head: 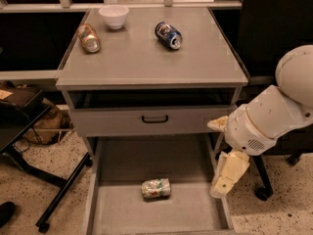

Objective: Pick 7up can from middle drawer and place on counter

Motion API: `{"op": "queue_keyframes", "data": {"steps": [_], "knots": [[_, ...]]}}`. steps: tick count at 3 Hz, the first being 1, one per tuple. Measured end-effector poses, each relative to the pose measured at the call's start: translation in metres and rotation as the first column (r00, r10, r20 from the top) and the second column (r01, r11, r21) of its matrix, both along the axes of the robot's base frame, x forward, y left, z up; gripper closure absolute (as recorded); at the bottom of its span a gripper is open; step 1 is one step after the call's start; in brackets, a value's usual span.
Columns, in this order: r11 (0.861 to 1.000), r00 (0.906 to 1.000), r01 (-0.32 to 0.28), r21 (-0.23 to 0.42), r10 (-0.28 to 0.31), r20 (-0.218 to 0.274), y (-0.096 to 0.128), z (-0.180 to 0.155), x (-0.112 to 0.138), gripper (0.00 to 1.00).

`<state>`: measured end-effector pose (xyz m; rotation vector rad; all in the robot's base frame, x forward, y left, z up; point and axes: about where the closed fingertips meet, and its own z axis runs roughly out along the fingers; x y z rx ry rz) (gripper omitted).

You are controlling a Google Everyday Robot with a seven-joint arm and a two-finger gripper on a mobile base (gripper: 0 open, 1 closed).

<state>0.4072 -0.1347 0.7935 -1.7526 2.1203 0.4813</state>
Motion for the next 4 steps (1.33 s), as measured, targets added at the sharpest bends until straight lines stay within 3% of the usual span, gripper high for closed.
{"op": "queue_keyframes", "data": {"steps": [1,3,4], "knots": [[0.998,0.9994,0.016,0.061,-0.015,-0.03,0.007,-0.038,0.0,0.0],[0.971,0.9881,0.009,0.239,0.028,-0.151,0.051,-0.147,-0.01,0.0],[0.971,0.9881,0.009,0.239,0.028,-0.151,0.051,-0.147,-0.01,0.0]]}}
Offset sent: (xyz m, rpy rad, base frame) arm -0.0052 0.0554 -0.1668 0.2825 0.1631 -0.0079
